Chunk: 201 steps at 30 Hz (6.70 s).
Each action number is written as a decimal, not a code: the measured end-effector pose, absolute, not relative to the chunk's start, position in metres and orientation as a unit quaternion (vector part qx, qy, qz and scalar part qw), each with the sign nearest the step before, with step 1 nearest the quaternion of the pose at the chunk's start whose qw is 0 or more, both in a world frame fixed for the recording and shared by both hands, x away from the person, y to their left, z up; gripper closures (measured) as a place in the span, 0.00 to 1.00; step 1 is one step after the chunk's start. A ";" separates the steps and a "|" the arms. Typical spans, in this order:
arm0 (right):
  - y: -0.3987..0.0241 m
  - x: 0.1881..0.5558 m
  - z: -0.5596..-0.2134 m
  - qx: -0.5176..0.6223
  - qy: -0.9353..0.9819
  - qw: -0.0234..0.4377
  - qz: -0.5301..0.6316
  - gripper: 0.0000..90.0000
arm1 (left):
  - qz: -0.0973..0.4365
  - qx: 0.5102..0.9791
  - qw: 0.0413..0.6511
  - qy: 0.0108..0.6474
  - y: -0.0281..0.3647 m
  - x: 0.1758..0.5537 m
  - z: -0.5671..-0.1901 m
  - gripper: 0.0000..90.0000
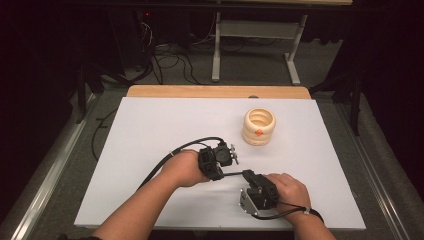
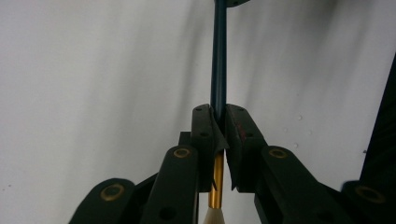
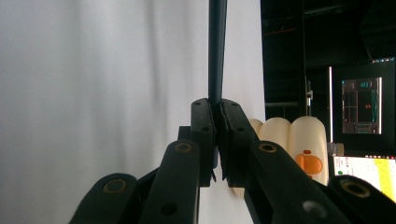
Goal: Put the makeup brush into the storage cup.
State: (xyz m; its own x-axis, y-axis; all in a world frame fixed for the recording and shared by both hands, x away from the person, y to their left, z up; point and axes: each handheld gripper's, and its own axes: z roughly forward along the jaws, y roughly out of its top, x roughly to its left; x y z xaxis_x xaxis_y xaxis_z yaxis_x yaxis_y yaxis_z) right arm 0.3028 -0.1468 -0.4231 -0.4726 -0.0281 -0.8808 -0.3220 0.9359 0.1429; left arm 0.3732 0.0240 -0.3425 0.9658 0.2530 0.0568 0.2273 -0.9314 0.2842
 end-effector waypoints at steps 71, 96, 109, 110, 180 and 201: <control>-0.177 0.314 -0.427 0.041 0.857 0.484 0.170 0.97 | 0.215 0.804 0.417 0.364 0.166 0.331 -0.417 0.10; -0.204 0.329 -0.419 0.248 0.839 0.355 0.330 0.97 | 0.204 0.757 0.471 0.406 0.189 0.328 -0.422 0.10; -0.214 0.329 -0.417 0.312 0.801 0.315 0.402 0.97 | 0.215 0.748 0.477 0.407 0.190 0.326 -0.422 0.10; -0.215 0.329 -0.417 0.316 0.797 0.313 0.409 0.97 | 0.214 0.747 0.479 0.409 0.190 0.326 -0.421 0.10; -0.167 0.343 -0.406 0.293 0.767 0.274 0.501 0.97 | 0.210 0.720 0.549 0.368 0.137 0.352 -0.390 0.13; -0.159 0.338 -0.414 0.276 0.782 0.255 0.497 0.97 | 0.193 0.721 0.576 0.333 0.127 0.334 -0.390 0.13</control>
